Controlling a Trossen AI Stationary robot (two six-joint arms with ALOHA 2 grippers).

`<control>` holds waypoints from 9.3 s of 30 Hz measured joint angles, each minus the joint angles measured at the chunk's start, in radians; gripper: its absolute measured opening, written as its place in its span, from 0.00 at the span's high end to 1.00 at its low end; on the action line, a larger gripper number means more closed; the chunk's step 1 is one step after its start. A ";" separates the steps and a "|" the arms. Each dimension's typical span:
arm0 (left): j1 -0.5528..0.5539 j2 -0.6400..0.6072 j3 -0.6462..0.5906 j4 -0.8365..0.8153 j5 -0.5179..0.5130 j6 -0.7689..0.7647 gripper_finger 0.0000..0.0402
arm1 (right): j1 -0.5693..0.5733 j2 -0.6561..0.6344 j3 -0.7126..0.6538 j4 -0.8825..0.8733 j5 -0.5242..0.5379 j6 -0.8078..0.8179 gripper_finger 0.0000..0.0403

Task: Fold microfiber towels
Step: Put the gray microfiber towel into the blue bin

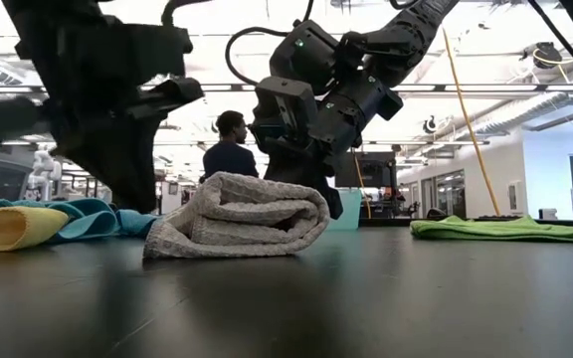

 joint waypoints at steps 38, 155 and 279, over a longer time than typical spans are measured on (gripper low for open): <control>0.045 0.072 -0.075 0.235 -0.076 -0.185 0.95 | -0.010 0.000 0.000 0.015 -0.075 0.029 0.99; 0.955 0.198 0.534 -0.130 -0.020 -0.294 0.57 | -0.729 -0.136 0.088 -0.188 -0.047 -0.525 0.75; 1.201 0.359 0.534 0.260 0.485 -0.631 0.57 | -0.720 -0.359 0.027 -0.232 -0.072 -0.319 1.00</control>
